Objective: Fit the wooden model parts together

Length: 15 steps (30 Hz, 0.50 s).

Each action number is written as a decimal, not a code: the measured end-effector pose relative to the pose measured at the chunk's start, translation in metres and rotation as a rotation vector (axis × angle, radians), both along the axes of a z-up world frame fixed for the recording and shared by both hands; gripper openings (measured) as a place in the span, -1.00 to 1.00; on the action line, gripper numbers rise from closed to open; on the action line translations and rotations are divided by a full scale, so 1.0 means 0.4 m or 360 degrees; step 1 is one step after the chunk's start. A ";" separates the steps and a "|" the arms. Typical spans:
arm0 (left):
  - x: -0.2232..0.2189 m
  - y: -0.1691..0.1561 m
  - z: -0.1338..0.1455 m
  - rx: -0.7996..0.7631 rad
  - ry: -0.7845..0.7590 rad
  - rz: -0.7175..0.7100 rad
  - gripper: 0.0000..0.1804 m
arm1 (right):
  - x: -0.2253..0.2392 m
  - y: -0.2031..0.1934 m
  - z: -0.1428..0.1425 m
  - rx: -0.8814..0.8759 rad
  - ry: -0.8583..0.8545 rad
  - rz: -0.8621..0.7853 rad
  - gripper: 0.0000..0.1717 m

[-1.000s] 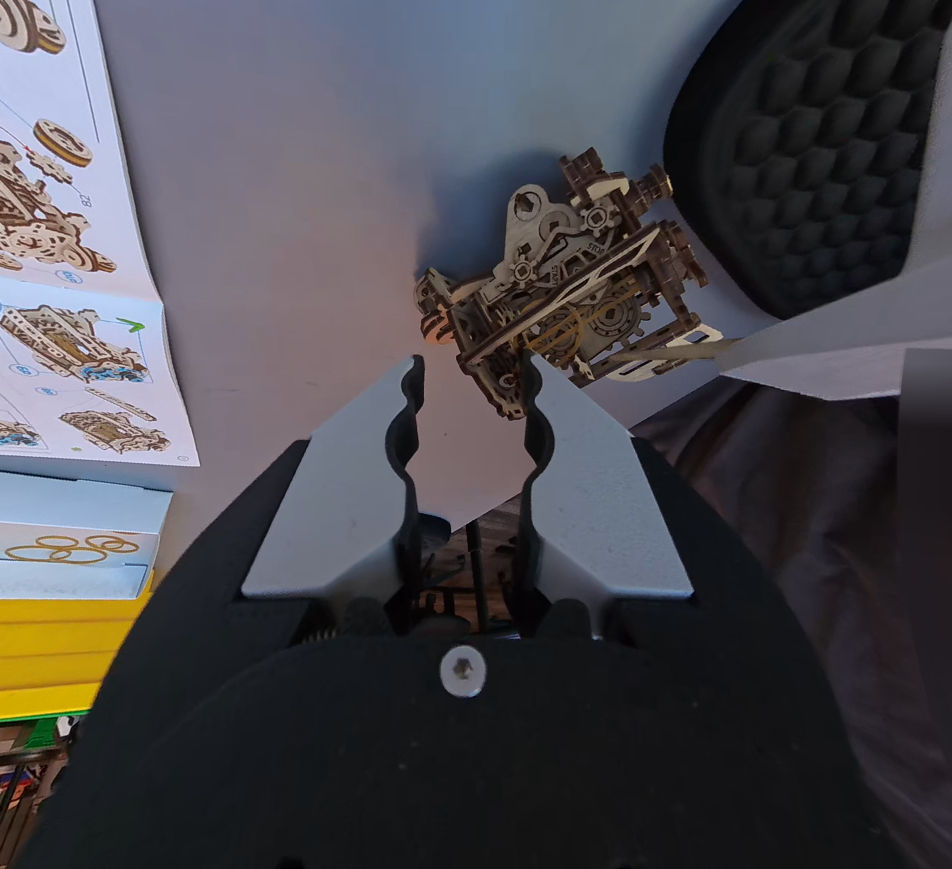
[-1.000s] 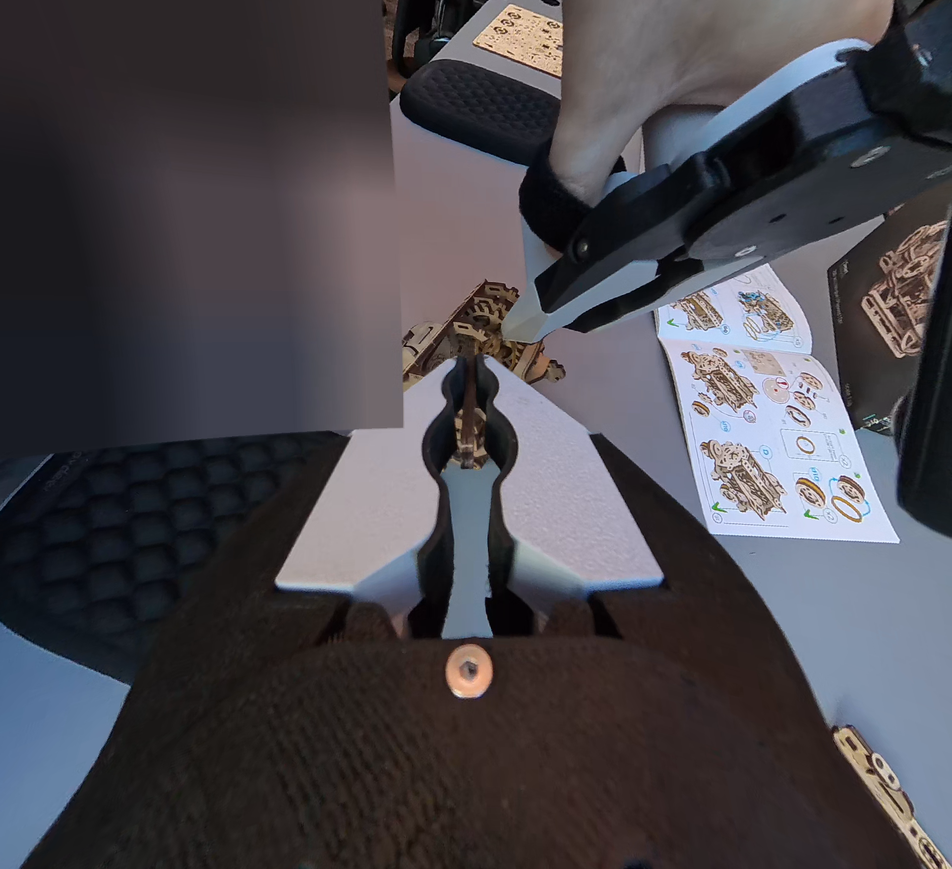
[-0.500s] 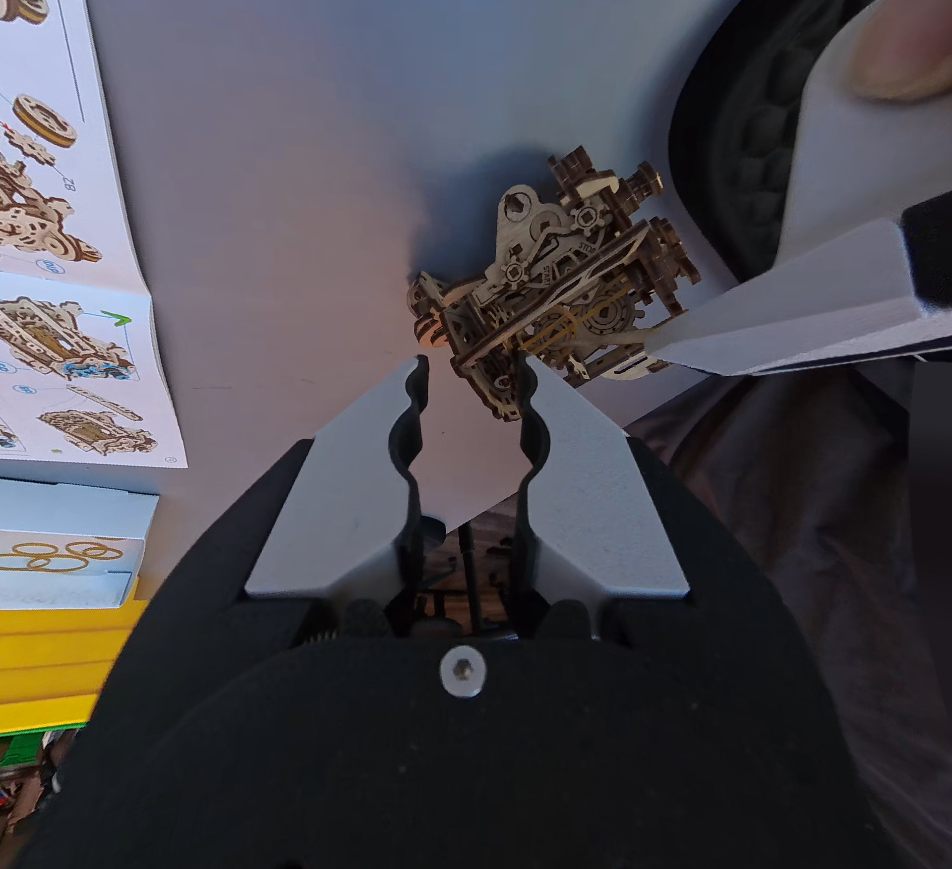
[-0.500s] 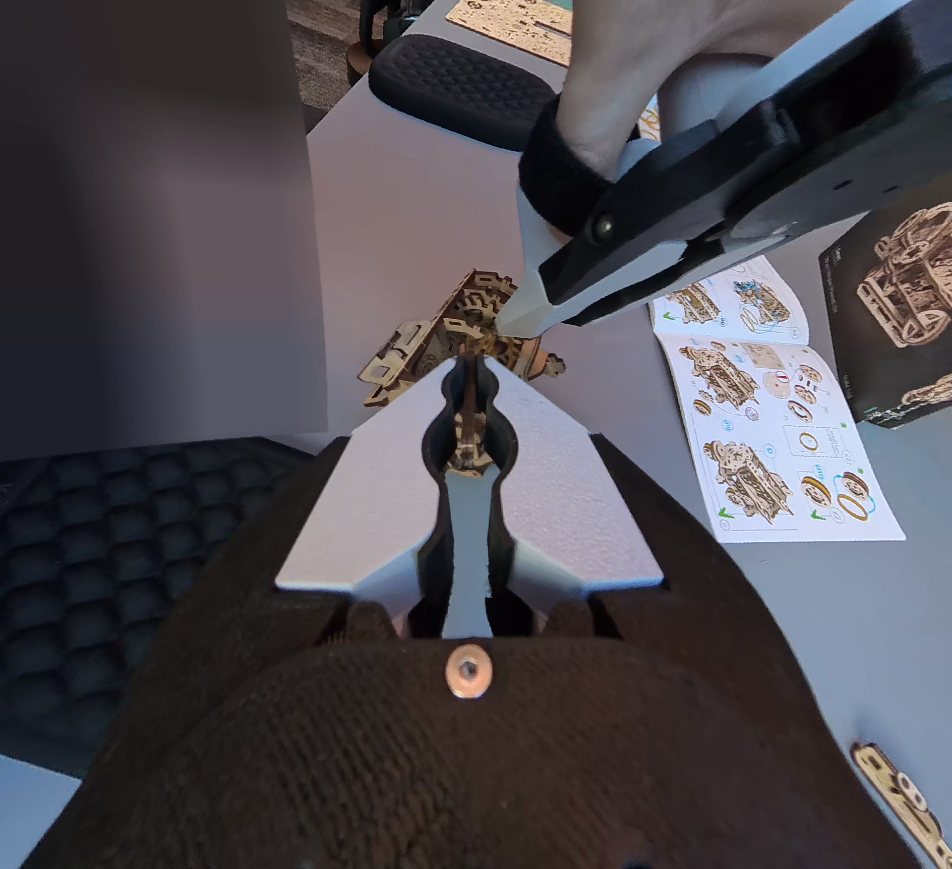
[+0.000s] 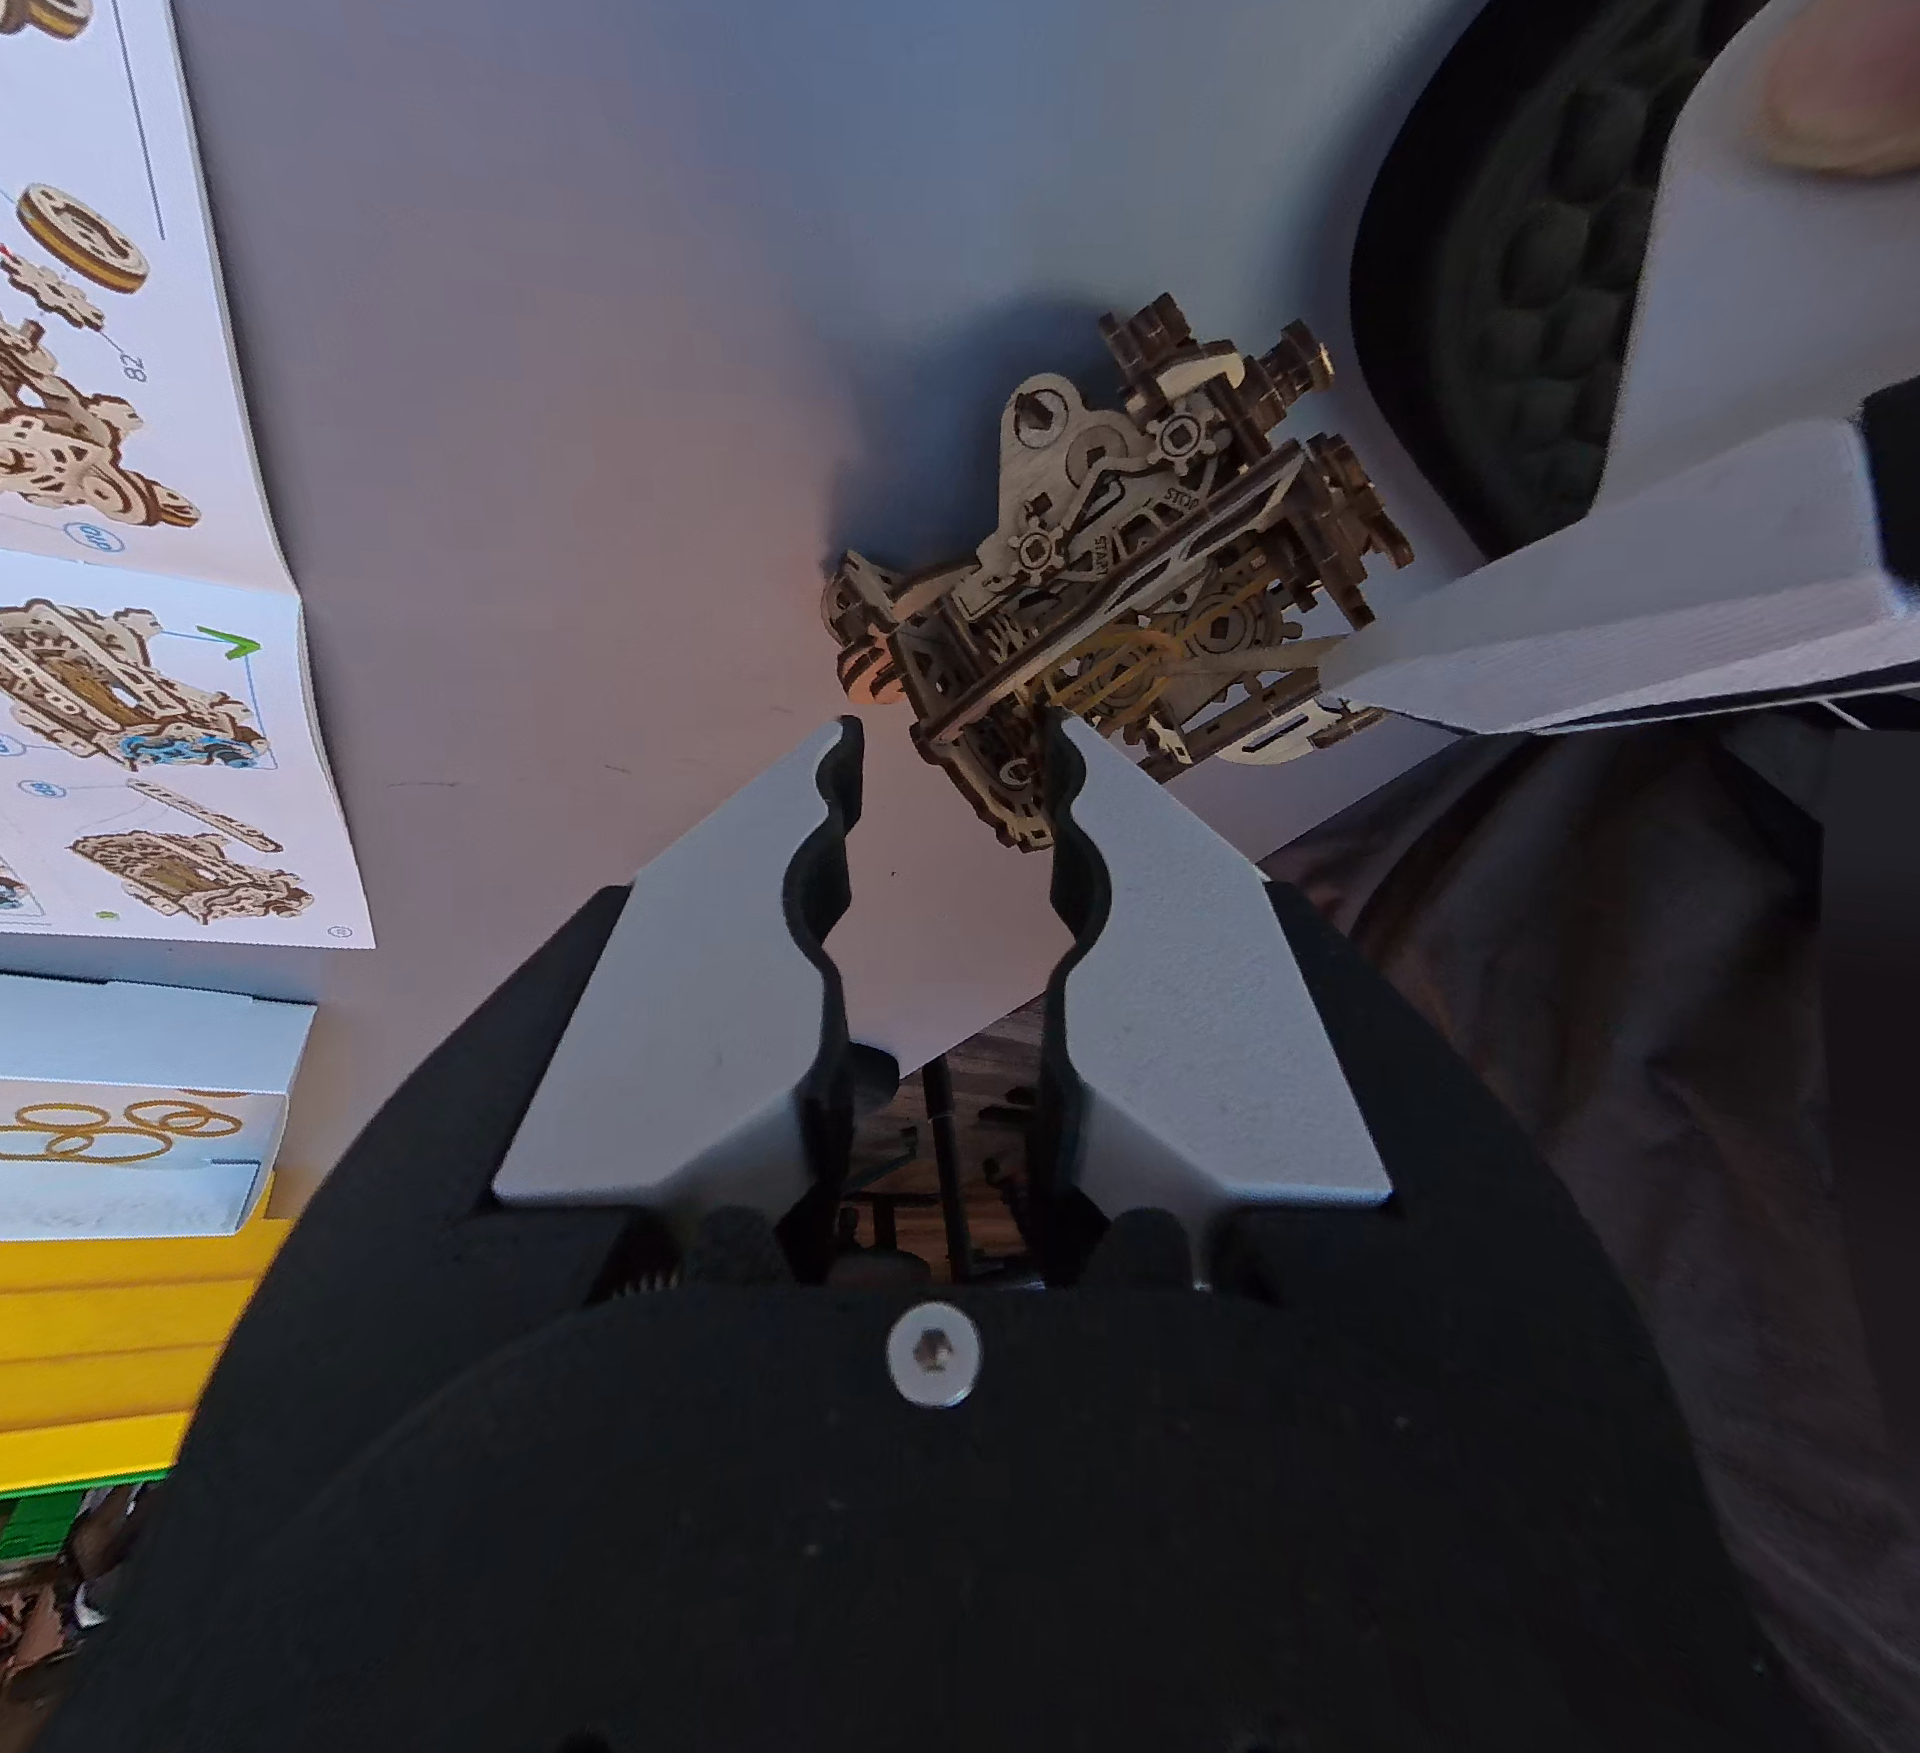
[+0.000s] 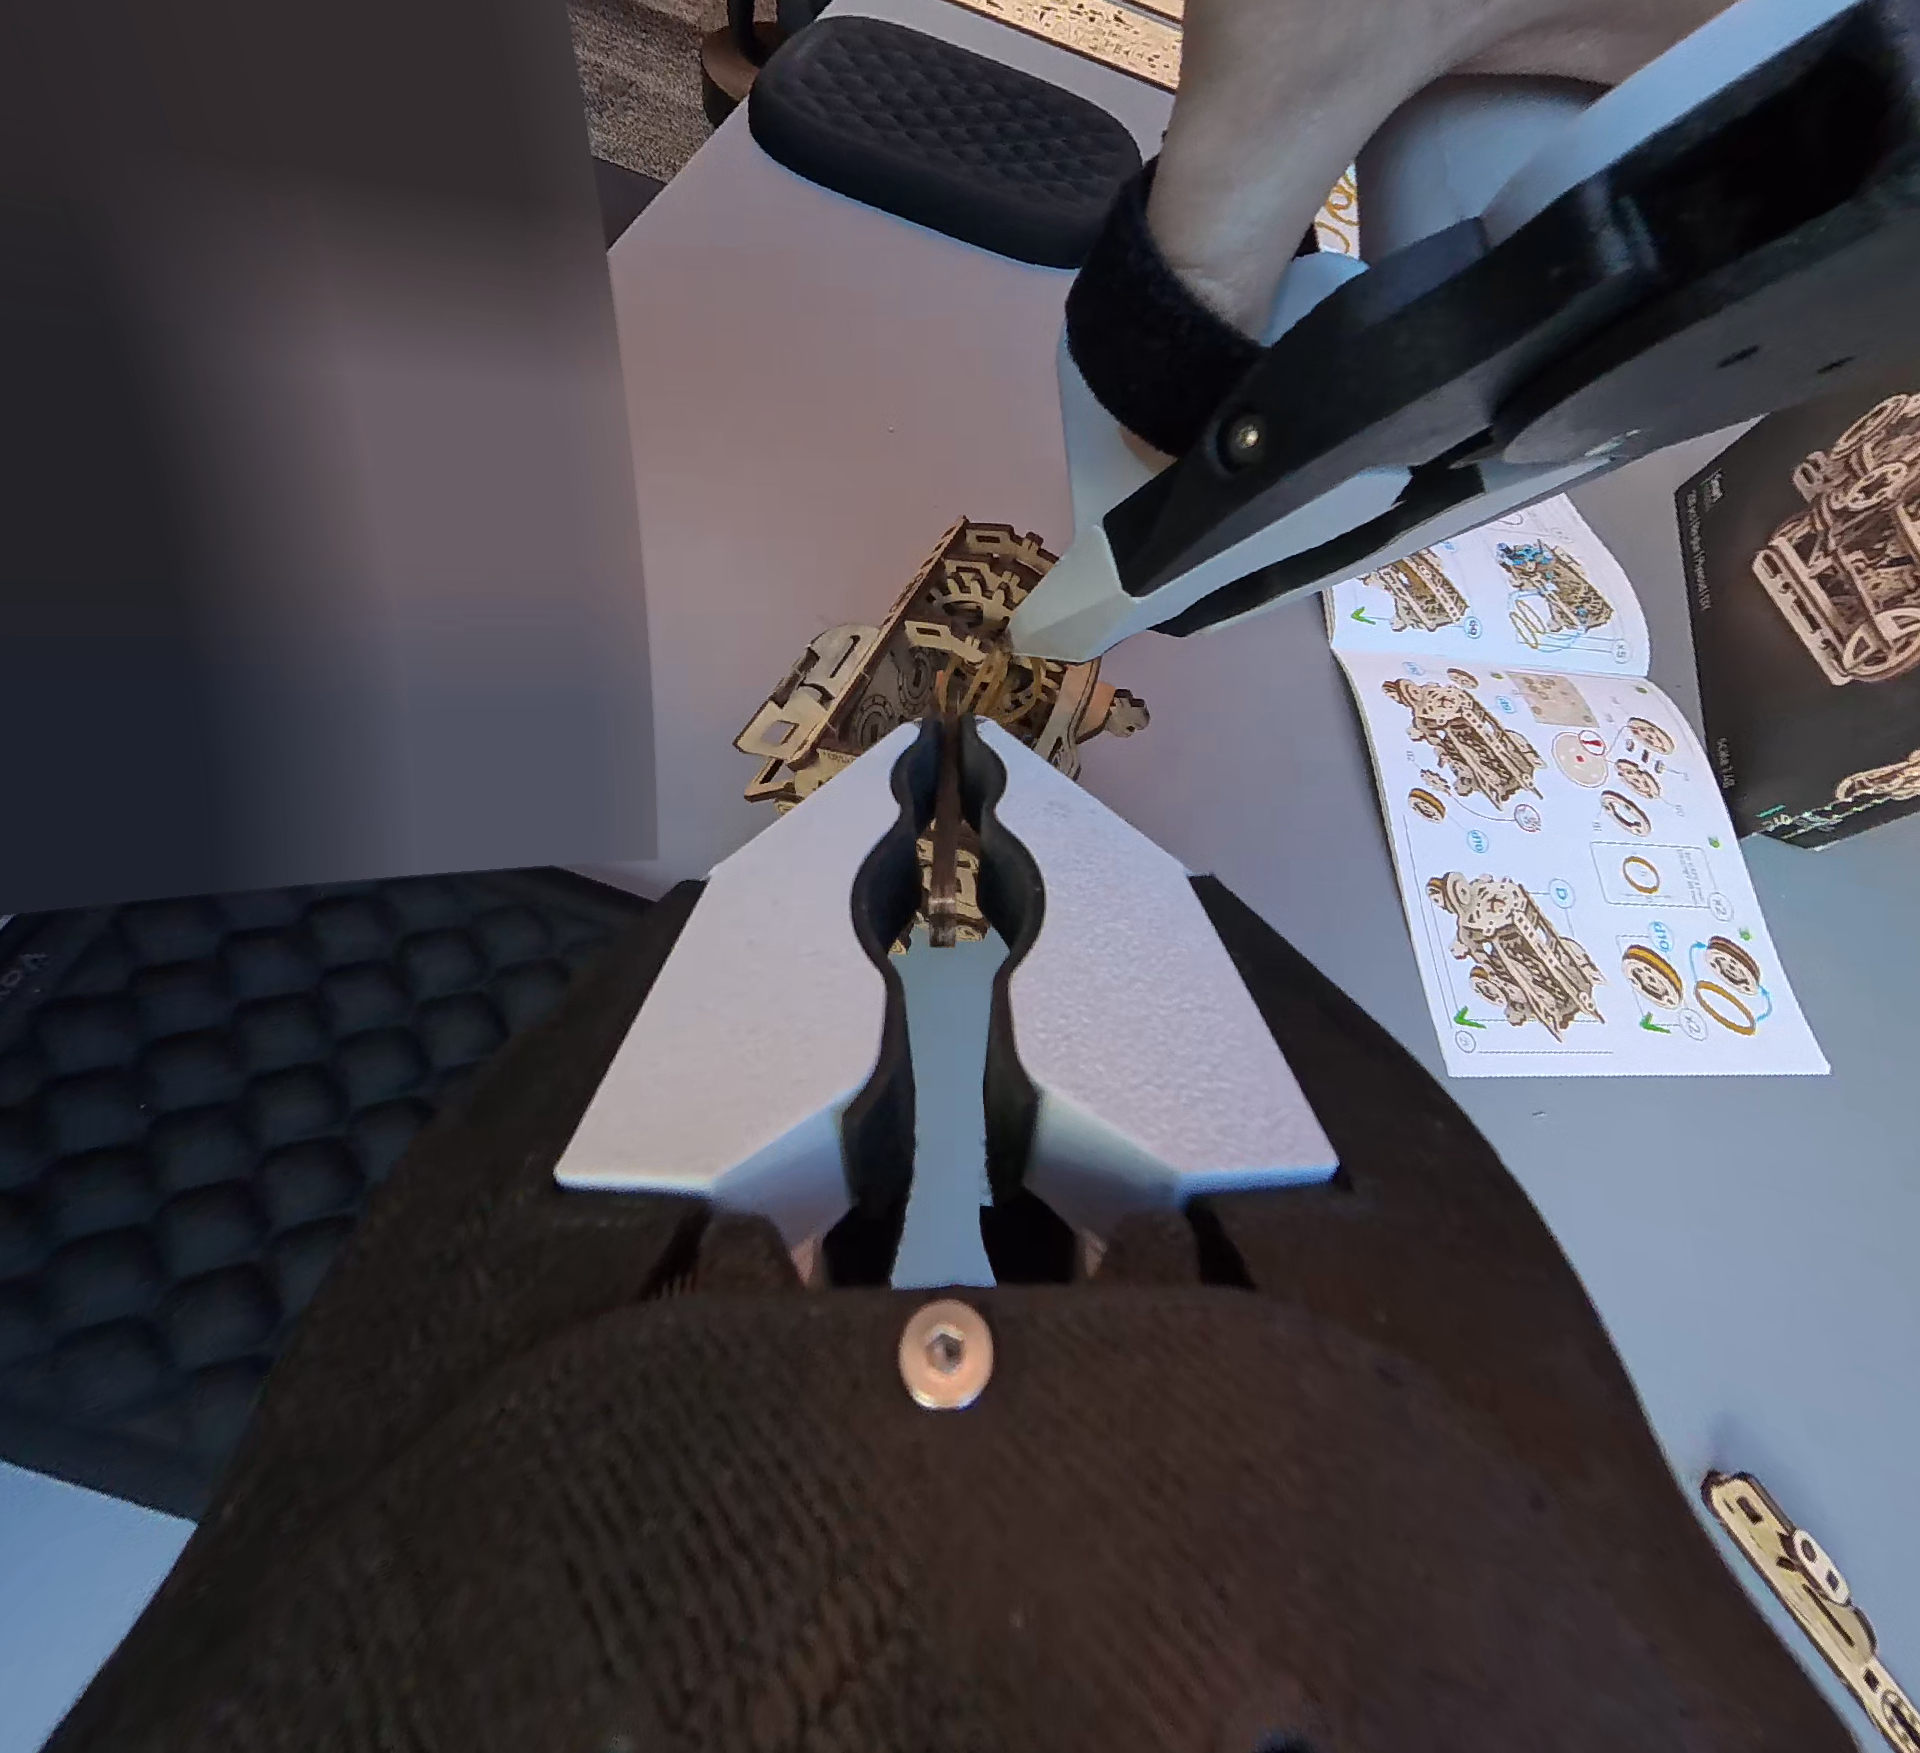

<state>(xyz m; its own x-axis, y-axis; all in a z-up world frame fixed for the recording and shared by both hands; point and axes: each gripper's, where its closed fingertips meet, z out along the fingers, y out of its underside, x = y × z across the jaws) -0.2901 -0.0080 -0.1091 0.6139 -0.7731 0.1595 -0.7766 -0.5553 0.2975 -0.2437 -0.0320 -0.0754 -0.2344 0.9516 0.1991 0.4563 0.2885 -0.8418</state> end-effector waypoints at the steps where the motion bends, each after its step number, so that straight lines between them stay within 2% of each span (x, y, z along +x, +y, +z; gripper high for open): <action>1: 0.000 0.000 0.000 -0.0001 -0.0003 0.0001 -0.64 | -0.001 0.004 0.002 0.0008 0.0013 -0.0010 -0.99; 7: 0.000 0.000 0.000 -0.0005 -0.0016 0.0005 -0.64 | -0.019 0.023 0.037 -0.0110 0.0245 -0.0085 -1.00; 15: 0.001 0.000 -0.001 -0.0018 -0.0017 -0.0007 -0.64 | -0.032 0.005 0.033 -0.0150 0.0302 -0.0038 -0.99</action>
